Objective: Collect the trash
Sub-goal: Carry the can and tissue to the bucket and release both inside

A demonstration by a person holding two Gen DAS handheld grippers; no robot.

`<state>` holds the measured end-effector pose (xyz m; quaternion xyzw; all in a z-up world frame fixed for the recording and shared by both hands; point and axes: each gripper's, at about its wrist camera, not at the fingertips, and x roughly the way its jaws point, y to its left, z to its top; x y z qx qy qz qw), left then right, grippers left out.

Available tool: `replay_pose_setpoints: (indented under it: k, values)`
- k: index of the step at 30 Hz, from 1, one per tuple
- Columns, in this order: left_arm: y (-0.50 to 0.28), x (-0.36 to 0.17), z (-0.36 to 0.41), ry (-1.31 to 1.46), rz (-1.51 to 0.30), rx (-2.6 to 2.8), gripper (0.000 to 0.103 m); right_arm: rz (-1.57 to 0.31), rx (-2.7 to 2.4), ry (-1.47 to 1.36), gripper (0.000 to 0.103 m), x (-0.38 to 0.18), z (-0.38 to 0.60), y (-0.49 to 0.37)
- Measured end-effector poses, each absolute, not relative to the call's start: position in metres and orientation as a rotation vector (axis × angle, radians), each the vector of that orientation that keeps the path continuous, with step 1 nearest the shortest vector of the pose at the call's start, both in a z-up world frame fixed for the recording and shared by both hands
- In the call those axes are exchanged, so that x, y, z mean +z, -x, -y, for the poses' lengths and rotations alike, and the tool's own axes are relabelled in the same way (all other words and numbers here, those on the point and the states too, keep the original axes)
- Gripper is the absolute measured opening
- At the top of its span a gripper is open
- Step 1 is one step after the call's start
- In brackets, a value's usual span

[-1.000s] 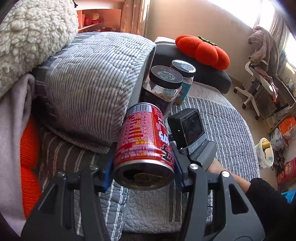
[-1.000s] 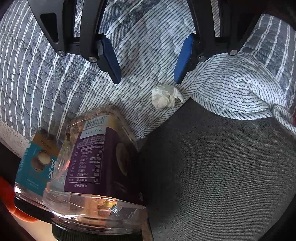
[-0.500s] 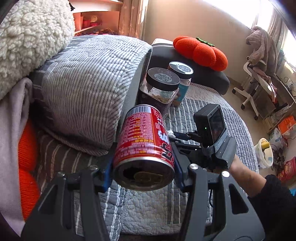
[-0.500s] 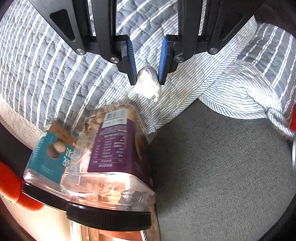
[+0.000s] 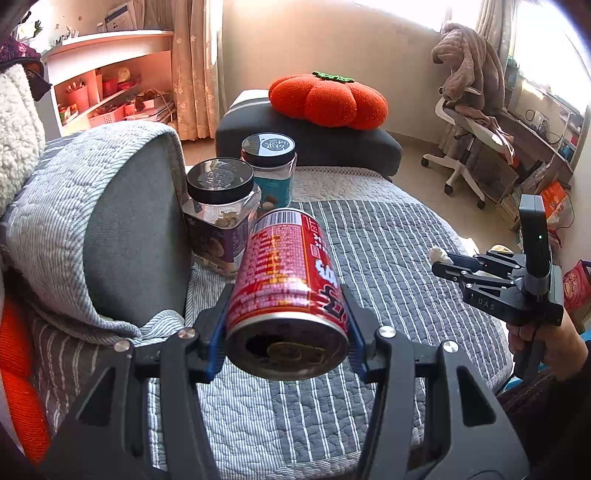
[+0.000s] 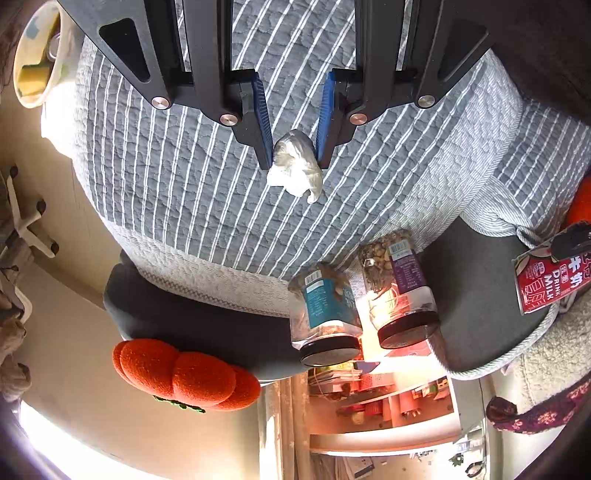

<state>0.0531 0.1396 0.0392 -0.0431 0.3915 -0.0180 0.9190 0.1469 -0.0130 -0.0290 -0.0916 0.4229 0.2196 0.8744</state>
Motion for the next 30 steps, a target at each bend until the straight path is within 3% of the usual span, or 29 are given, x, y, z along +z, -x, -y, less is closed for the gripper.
replay_pose_setpoints:
  k: [18, 30]
  values:
    - [-0.132, 0.042, 0.064, -0.147, -0.833, -0.397, 0.054, -0.901, -0.066, -0.101, 0.024, 0.028, 0.294, -0.11]
    - [-0.164, -0.014, 0.25, -0.197, -0.981, -0.721, 0.054, -0.989, -0.349, -0.311, 0.025, 0.001, 0.445, -0.068]
